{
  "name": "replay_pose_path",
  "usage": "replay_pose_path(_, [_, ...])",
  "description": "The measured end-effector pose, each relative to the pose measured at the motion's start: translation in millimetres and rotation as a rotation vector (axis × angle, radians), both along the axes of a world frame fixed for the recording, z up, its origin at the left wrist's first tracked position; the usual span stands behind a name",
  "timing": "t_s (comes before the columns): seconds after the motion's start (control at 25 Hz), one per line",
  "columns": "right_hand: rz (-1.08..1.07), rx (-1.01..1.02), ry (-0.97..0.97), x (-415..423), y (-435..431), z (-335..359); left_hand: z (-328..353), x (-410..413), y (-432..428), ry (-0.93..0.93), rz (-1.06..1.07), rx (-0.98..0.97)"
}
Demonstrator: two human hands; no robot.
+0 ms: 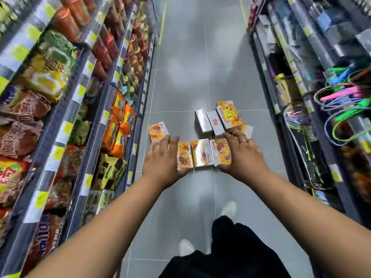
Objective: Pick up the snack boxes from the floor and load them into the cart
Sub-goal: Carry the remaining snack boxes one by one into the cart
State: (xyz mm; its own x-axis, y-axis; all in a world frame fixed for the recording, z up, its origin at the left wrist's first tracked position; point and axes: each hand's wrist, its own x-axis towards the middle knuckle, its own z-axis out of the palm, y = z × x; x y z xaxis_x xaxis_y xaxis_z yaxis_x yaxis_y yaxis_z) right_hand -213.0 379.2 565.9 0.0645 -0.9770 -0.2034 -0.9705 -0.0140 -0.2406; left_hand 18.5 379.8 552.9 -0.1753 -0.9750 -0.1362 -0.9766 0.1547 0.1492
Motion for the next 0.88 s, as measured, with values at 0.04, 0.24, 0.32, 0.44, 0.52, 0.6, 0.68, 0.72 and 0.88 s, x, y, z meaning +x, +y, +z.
replay_pose_path(0.04, [-0.006,0.017,-0.005,-2,-25,-8,-6,-7,-28,0.000,-0.006,0.021])
replay_pose_path(0.24, [-0.001,0.090,0.014,-27,-158,-53,-43,-53,-158,-0.015,-0.006,0.065])
replay_pose_path(0.32, [-0.013,0.136,0.013,-38,-214,-75,-67,-73,-209,-0.018,0.005,0.090])
replay_pose_path(0.44, [0.010,0.192,0.048,-44,-284,-120,-117,-98,-273,-0.040,-0.027,0.192])
replay_pose_path(0.52, [-0.023,0.212,0.051,-47,-315,-148,-149,-108,-302,-0.026,-0.021,0.230])
replay_pose_path(0.6, [-0.055,0.232,0.049,-45,-347,-198,-200,-108,-336,-0.021,-0.037,0.280])
replay_pose_path(0.68, [-0.056,0.263,0.053,-36,-377,-271,-274,-101,-377,-0.046,-0.063,0.343])
replay_pose_path(0.72, [-0.049,0.288,0.054,-29,-389,-307,-309,-96,-395,-0.069,-0.072,0.370])
replay_pose_path(0.88, [-0.038,0.347,0.060,-14,-428,-443,-433,-84,-443,-0.091,-0.131,0.382])
